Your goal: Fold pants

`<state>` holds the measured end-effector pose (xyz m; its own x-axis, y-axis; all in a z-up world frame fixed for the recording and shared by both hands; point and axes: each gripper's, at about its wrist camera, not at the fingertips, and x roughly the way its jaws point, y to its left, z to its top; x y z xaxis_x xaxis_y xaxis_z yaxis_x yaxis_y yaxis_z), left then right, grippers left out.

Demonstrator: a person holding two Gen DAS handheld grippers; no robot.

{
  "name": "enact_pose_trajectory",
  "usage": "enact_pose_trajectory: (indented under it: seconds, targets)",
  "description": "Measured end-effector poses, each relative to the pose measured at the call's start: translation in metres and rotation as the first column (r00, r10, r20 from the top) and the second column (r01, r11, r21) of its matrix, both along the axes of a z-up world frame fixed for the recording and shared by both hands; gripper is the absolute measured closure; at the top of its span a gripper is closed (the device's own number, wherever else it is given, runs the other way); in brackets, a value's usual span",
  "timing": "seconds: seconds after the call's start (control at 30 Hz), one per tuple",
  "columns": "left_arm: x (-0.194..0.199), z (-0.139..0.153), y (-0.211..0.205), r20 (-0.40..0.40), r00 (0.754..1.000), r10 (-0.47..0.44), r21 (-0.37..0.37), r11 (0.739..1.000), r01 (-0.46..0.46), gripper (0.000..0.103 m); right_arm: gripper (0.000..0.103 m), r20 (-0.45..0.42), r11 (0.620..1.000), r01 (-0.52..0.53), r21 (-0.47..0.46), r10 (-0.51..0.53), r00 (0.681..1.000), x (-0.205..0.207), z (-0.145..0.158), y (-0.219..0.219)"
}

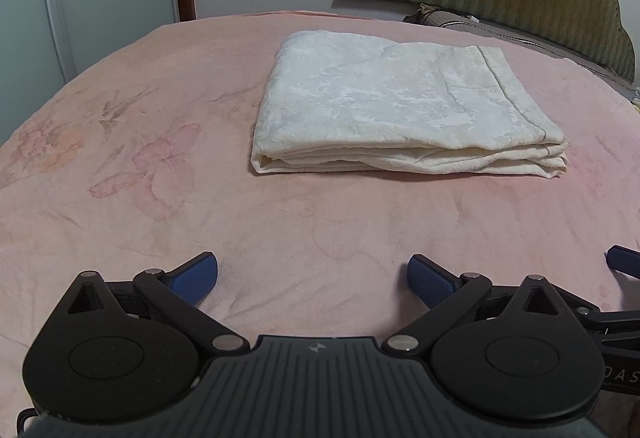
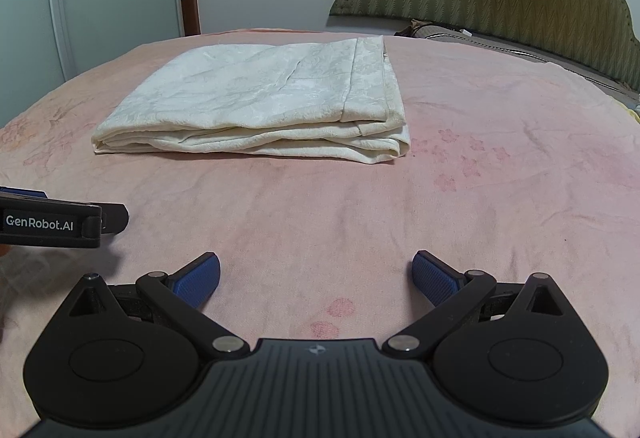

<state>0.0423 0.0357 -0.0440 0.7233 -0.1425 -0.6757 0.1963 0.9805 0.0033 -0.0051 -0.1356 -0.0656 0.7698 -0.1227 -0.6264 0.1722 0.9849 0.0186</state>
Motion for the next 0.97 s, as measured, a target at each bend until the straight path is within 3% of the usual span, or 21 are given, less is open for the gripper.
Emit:
enact_pose_trajectory:
  seconds: [0.77, 0.97]
  targets:
    - [-0.011, 0.007, -0.004, 0.014, 1.000, -0.018, 0.005, 1.000, 0.018, 0.001, 0.000, 0.001, 1.000, 0.000, 0.001, 0.000, 1.000, 0.000, 0.000, 0.001]
    - [-0.017, 0.013, -0.004, 0.059, 0.998, -0.020, 0.018, 1.000, 0.019, 0.001, 0.000, 0.001, 1.000, 0.000, 0.001, 0.000, 1.000, 0.000, 0.000, 0.001]
